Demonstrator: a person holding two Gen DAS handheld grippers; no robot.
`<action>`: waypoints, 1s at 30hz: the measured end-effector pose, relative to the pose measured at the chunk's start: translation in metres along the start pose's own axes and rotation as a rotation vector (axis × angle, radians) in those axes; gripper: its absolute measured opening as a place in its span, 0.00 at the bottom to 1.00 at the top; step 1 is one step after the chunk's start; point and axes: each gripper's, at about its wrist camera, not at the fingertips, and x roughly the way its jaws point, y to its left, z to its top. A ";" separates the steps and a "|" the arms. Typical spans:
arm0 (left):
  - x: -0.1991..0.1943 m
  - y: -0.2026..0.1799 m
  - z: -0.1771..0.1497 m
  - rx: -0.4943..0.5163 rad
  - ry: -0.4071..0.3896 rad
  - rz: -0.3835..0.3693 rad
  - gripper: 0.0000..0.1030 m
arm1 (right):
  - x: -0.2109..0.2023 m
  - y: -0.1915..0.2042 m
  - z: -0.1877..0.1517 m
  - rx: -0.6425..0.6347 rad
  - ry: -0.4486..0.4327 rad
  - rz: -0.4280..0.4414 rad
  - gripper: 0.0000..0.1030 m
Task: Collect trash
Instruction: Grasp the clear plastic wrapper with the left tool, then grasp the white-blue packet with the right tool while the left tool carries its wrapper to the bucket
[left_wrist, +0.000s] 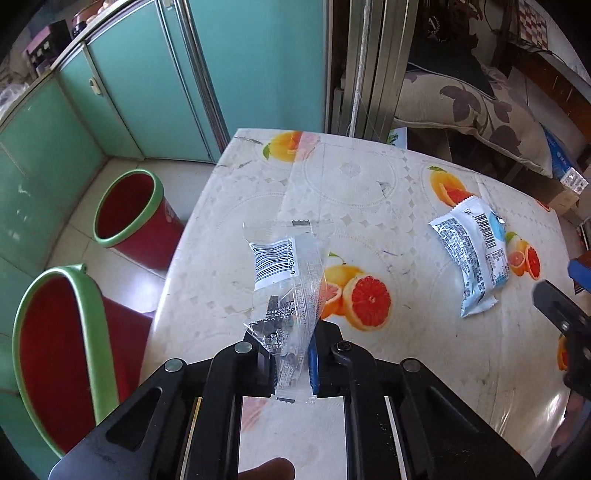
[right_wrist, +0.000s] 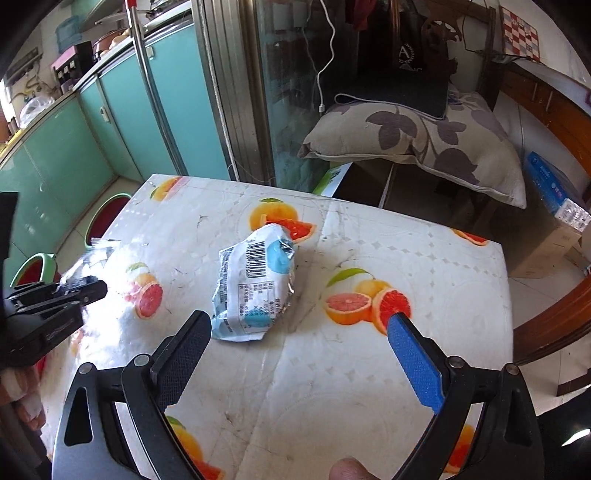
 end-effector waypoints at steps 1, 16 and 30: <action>-0.005 0.005 0.000 -0.002 -0.008 0.003 0.11 | 0.007 0.005 0.003 -0.009 0.006 -0.001 0.94; -0.067 0.059 -0.019 -0.087 -0.092 -0.008 0.11 | 0.074 0.039 0.027 -0.067 0.092 -0.073 0.99; -0.100 0.104 -0.037 -0.165 -0.145 0.016 0.11 | 0.059 0.056 0.027 -0.092 0.082 -0.102 0.29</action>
